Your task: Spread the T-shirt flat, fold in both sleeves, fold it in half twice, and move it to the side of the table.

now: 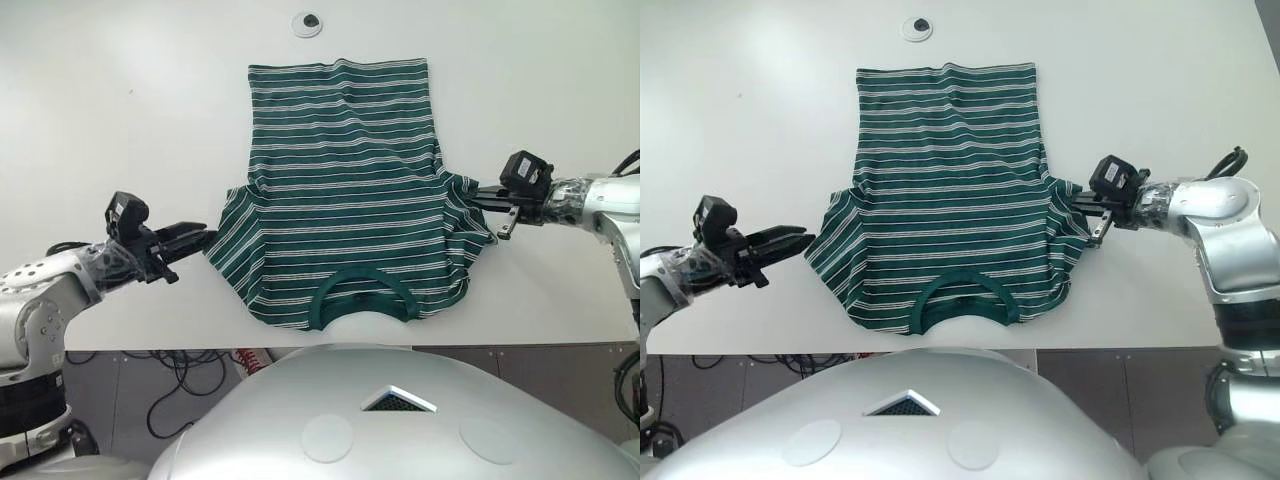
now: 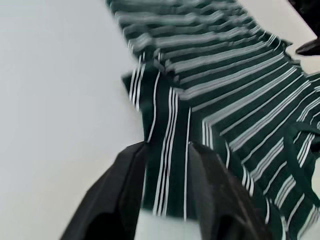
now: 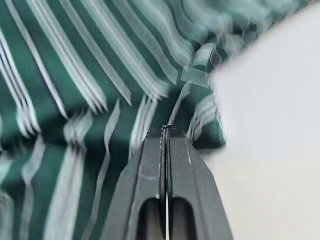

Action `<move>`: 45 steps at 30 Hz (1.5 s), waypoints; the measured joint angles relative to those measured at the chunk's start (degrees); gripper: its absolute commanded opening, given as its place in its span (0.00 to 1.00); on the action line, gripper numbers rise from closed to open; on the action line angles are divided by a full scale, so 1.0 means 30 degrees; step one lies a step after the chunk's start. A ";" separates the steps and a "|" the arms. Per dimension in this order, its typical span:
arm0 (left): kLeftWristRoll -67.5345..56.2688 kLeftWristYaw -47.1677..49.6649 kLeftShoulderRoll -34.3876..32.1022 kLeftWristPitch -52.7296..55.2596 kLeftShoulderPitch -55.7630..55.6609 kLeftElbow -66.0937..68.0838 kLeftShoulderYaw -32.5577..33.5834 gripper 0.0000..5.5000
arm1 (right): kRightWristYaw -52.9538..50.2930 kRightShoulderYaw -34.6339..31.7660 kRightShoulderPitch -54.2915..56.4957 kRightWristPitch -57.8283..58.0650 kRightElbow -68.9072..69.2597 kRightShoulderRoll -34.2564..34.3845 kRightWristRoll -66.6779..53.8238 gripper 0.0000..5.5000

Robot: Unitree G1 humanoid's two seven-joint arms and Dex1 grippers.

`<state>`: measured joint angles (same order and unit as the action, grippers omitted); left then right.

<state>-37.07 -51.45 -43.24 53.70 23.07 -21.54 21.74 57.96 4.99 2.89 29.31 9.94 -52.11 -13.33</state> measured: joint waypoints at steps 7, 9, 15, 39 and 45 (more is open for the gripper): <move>0.0737 -0.0025 -0.0064 -0.1342 0.1241 0.1115 -0.0865 0.30 | -0.0210 -0.0822 0.1147 0.0554 0.0462 0.0073 -0.1046 0.00; 0.0832 -0.0092 -0.0147 -0.2057 0.1283 0.1572 -0.1165 0.30 | -0.0217 -0.0818 0.1248 0.0619 0.0481 0.0144 -0.1106 0.00; 0.0948 -0.0520 -0.0330 -0.3248 0.1498 0.2055 -0.1673 0.17 | -0.0249 -0.0591 0.1407 0.0616 0.0474 0.0707 -0.1228 0.00; -0.3746 0.1570 0.2664 -0.0984 -0.1830 -0.1475 -0.4168 0.00 | -0.1932 -0.0855 0.0643 0.1386 -0.0782 0.1543 -0.0988 0.00; -0.2106 0.1778 0.2964 -0.1906 -0.1321 -0.0310 -0.6025 0.17 | -0.2417 -0.1629 0.0052 0.3411 -0.0953 0.2203 -0.2167 0.18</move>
<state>-43.39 -46.12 -34.35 47.98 19.10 -22.47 3.66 50.71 0.10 3.05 39.54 7.08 -45.50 -19.83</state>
